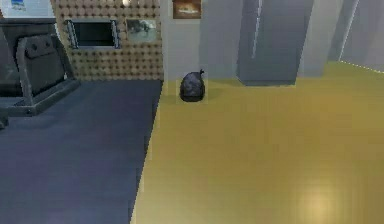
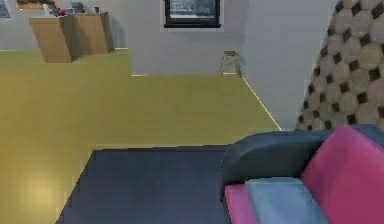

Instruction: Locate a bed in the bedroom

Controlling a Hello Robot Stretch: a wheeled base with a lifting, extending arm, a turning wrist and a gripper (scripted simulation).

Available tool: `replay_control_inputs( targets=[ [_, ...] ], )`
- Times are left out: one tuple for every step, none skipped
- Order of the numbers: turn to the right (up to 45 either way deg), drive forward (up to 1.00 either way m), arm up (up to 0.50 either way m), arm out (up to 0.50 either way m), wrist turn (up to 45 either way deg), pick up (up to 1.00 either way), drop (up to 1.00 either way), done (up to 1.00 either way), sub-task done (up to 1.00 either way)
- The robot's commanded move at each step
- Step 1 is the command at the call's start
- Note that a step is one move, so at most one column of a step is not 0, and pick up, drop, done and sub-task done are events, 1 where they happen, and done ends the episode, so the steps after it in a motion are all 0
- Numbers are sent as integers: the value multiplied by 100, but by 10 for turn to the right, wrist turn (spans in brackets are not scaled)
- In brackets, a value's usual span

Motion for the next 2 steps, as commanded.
replay_control_inputs(
  targets=[
    [0,35,0,0,0,0,0,0,0],
    [-240,0,0,0,0,0,0,0,0]
  ],
)
